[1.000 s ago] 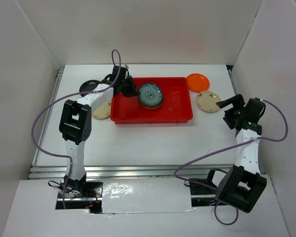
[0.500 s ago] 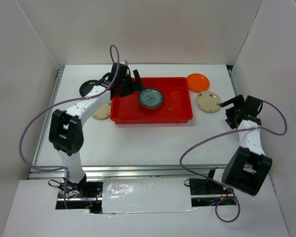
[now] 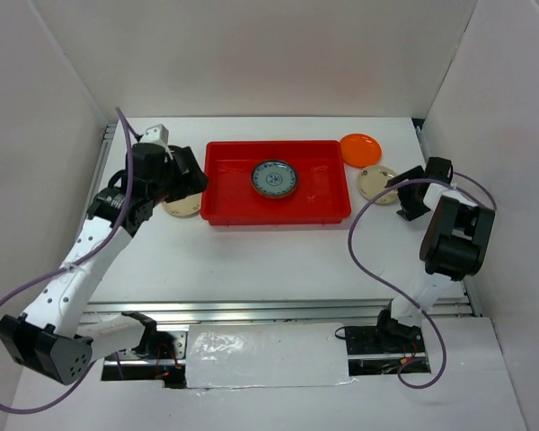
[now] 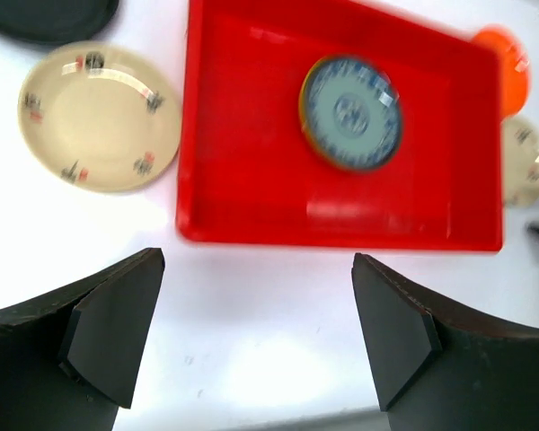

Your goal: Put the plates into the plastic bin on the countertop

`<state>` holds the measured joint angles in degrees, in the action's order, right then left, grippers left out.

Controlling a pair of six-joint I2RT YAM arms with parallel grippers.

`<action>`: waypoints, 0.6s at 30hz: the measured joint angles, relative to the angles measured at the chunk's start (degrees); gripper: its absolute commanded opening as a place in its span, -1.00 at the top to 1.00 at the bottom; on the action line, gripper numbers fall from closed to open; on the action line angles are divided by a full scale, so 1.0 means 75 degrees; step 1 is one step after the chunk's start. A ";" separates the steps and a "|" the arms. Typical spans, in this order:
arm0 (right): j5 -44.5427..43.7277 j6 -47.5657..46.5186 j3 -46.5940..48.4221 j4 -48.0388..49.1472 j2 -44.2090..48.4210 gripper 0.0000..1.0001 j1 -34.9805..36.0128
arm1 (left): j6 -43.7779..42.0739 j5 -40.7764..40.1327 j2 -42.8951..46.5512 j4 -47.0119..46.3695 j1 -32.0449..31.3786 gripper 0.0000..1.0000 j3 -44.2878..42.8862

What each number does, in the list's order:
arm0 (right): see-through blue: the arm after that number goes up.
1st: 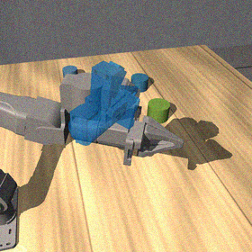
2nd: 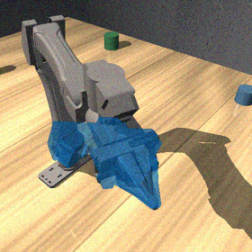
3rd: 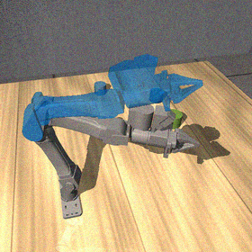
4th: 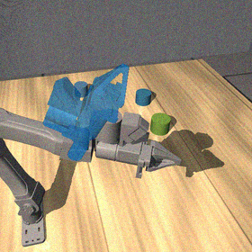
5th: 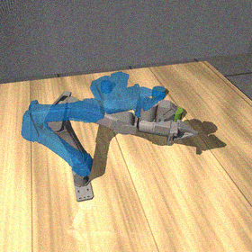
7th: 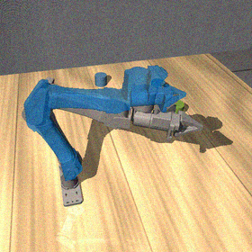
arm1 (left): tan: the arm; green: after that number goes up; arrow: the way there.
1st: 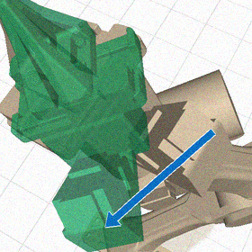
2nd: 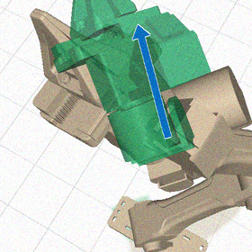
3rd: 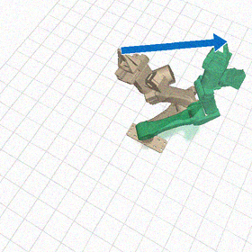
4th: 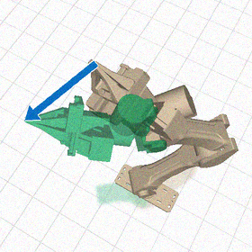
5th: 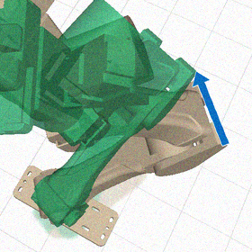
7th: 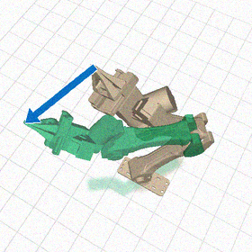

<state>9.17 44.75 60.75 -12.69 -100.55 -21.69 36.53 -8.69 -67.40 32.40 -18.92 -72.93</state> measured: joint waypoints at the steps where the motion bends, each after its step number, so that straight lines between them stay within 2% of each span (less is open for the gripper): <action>1: -0.0015 0.0032 0.0198 -0.0029 -0.0239 -0.88 0.0012 | -0.0061 0.0029 0.0111 0.0131 0.0000 -0.99 0.0122; 4: 0.0023 0.0172 0.0761 -0.0032 -0.0918 -0.75 0.0009 | -0.0306 0.0166 0.0525 0.0385 0.0020 -0.99 0.0568; 5: -0.0006 0.0187 0.0895 0.0009 -0.1023 -0.67 0.0009 | -0.0367 0.0198 0.0644 0.0481 0.0032 -0.99 0.0664; 6: 0.0009 0.0221 0.1005 0.0003 -0.1125 -0.51 0.0009 | -0.0437 0.0204 0.0769 0.0562 0.0050 -0.99 0.0746; 11: 0.0009 0.0367 0.1591 -0.0242 -0.1626 -0.21 0.0012 | -0.0676 0.0201 0.1201 0.0717 0.0163 -0.99 0.0895; 12: 0.0029 0.0393 0.1658 -0.0297 -0.1687 -0.07 0.0012 | -0.0702 0.0204 0.1271 0.0714 0.0213 -0.99 0.0903; 17: 0.0064 0.0443 0.1708 -0.0495 -0.1778 0.41 0.0026 | -0.0868 0.0315 0.1480 0.0708 0.0463 -0.99 0.0976; 18: 0.0064 0.0428 0.1702 -0.0530 -0.1778 0.76 0.0026 | -0.0877 0.0323 0.1504 0.0708 0.0504 -0.99 0.0976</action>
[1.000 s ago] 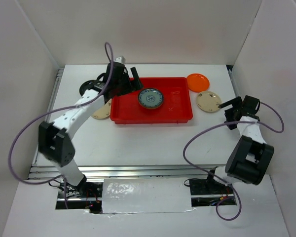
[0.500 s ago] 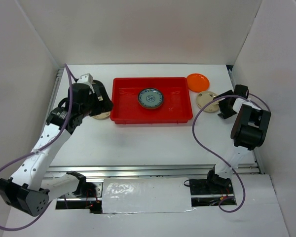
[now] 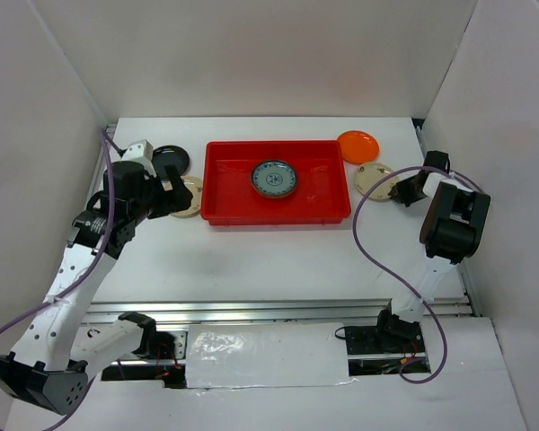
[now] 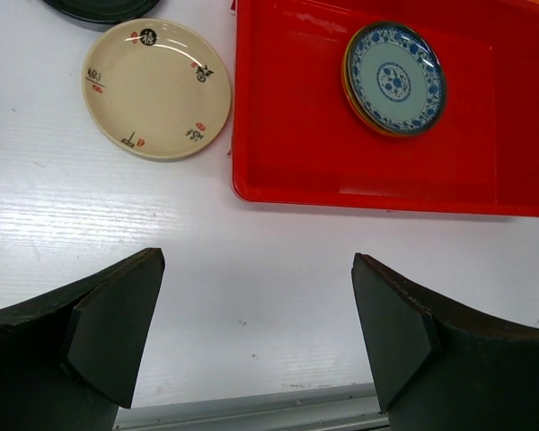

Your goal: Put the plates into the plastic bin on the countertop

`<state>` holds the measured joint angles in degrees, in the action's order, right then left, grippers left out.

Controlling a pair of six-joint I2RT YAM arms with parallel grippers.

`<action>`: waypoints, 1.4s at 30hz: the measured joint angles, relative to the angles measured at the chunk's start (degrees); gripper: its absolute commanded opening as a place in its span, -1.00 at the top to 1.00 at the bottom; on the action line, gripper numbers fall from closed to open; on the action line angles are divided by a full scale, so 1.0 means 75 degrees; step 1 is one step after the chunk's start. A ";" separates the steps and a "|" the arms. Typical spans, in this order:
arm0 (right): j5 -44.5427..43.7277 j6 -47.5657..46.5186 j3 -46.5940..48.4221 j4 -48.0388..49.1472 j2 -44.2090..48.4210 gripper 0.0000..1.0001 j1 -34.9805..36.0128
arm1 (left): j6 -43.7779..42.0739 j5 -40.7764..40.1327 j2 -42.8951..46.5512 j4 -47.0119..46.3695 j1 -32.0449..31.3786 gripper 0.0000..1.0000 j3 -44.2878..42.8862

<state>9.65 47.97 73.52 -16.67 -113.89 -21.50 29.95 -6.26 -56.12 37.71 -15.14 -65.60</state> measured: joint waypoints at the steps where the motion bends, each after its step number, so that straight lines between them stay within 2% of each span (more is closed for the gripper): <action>1: -0.0006 -0.0044 -0.0015 -0.0035 0.0003 0.87 0.0006 | -0.0006 0.0000 0.0012 0.0003 0.0020 -0.99 0.0000; 3: 0.0111 0.0006 -0.0137 0.0105 0.0061 1.00 0.0006 | -0.0009 0.0006 0.0052 0.0003 0.0029 -0.99 0.0000; 7: 0.0131 0.0082 -0.0778 0.0402 0.0723 1.00 0.0044 | 0.0003 -0.0009 0.0149 0.0006 0.0029 -0.99 0.0006; 12: -0.0463 0.0146 -0.1495 -0.0047 0.2124 1.00 0.0192 | 0.0134 -0.0367 0.0344 0.0012 0.0076 -0.98 0.0181; 18: -0.1134 0.0184 -0.1180 -0.0315 0.3713 1.00 0.1011 | 0.0484 -0.0606 0.0697 0.0020 0.0408 -0.99 0.0484; 21: -0.1110 -0.0003 -0.0577 -0.0455 0.4010 1.00 0.1577 | 0.0618 -0.0600 0.0729 0.0012 0.0568 -0.99 0.0565; 26: -0.0152 -0.0472 0.0962 -0.0720 0.3322 1.00 0.2562 | 0.0909 -0.0443 0.0691 -0.0134 0.0857 -0.99 0.0761; 29: 0.0516 -0.0778 0.1807 -0.0697 0.2282 1.00 0.3582 | 0.1102 -0.0326 0.0705 -0.0283 0.1003 -0.99 0.0857; 35: 0.1099 -0.0898 0.1950 -0.0740 0.0726 1.00 0.4934 | 0.1343 -0.0321 0.0691 -0.0551 0.1349 -0.99 0.0895; 42: 0.0997 -0.0866 0.1938 -0.0699 0.0119 0.97 0.5085 | 0.1469 0.0079 0.0836 -0.1265 0.1947 -0.99 0.1591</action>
<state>17.12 41.47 88.05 -21.91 -112.99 16.64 40.97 -5.67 -49.84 28.23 -0.54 -53.67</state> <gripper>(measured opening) 0.029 0.993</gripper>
